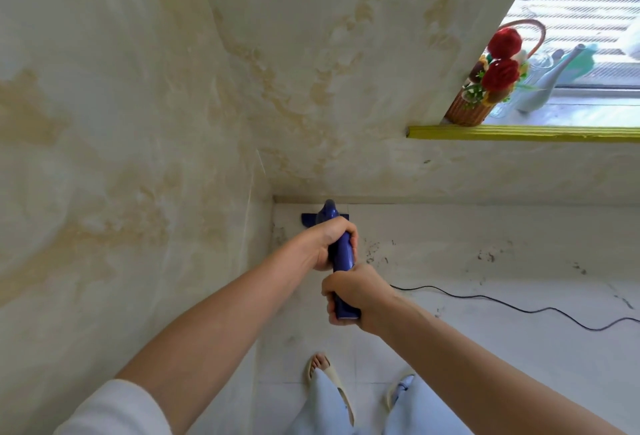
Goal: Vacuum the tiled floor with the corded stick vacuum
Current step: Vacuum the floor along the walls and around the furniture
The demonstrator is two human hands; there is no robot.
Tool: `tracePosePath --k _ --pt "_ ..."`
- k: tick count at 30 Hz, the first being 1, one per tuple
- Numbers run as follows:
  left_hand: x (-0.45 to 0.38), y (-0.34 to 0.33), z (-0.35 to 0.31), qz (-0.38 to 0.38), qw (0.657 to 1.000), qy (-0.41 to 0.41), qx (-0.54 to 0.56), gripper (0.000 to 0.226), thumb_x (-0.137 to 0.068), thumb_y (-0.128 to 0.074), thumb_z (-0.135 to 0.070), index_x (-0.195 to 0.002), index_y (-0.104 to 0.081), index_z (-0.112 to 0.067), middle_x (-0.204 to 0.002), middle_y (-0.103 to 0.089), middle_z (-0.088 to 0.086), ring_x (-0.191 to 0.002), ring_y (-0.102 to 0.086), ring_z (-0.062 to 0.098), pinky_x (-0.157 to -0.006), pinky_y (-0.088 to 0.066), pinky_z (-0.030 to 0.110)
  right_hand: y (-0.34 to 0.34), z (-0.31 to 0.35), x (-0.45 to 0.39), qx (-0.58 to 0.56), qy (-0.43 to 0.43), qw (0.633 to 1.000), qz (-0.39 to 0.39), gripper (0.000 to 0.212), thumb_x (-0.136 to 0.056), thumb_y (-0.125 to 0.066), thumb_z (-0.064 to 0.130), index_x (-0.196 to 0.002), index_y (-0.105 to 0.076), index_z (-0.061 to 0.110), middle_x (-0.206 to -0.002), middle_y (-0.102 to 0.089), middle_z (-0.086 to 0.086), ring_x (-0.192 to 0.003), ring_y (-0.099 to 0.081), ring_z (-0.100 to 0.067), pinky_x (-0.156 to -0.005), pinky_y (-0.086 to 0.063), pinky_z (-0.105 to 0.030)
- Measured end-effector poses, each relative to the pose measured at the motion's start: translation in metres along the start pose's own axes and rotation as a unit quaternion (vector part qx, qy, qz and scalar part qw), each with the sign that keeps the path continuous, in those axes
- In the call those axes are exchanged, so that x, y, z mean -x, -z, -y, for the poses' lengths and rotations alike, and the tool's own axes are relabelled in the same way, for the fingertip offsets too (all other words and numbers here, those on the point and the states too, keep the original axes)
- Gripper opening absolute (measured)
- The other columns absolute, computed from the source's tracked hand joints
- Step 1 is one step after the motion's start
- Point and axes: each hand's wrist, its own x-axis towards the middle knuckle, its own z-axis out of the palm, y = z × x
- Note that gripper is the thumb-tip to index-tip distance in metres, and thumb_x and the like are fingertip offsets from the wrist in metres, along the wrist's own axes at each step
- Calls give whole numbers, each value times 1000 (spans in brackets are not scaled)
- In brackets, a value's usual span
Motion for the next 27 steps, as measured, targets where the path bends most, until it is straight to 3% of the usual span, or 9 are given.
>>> tracePosePath --k 5,11,20,27 --pt "-12 -3 -6 -27 1000 -11 9 32 -79 -49 -4 -49 -43 -12 -44 -44 -1 -33 -42 13 -42 -38 18 5 5 -16 -8 -8 1000 4 21 -83 -46 -14 -87 -41 6 -66 -41 -10 -52 -42 -16 -44 -42 -24" --pt "-21 -33 10 -25 999 -24 37 26 -74 -47 -3 -49 -45 -8 -43 -47 3 -31 -44 14 -45 -38 23 42 -4 -6 71 -6 997 -9 19 -84 -50 -9 -93 -44 7 -64 -46 -8 -46 -45 -14 -41 -45 -23" --pt "-23 -47 -10 -50 997 -17 49 29 -76 -49 -2 -48 -45 -10 -45 -45 0 -34 -43 13 -42 -39 20 61 12 -14 13 -1 999 49 24 -84 -49 -13 -97 -45 7 -68 -44 -9 -53 -44 -15 -40 -45 -18" --pt "-36 -89 2 -86 991 -44 94 31 -81 -48 -4 -51 -44 -10 -43 -45 1 -31 -43 13 -46 -37 22 116 6 -22 90 -2 992 87 21 -83 -47 -11 -93 -42 7 -65 -43 -9 -51 -43 -16 -41 -43 -21"
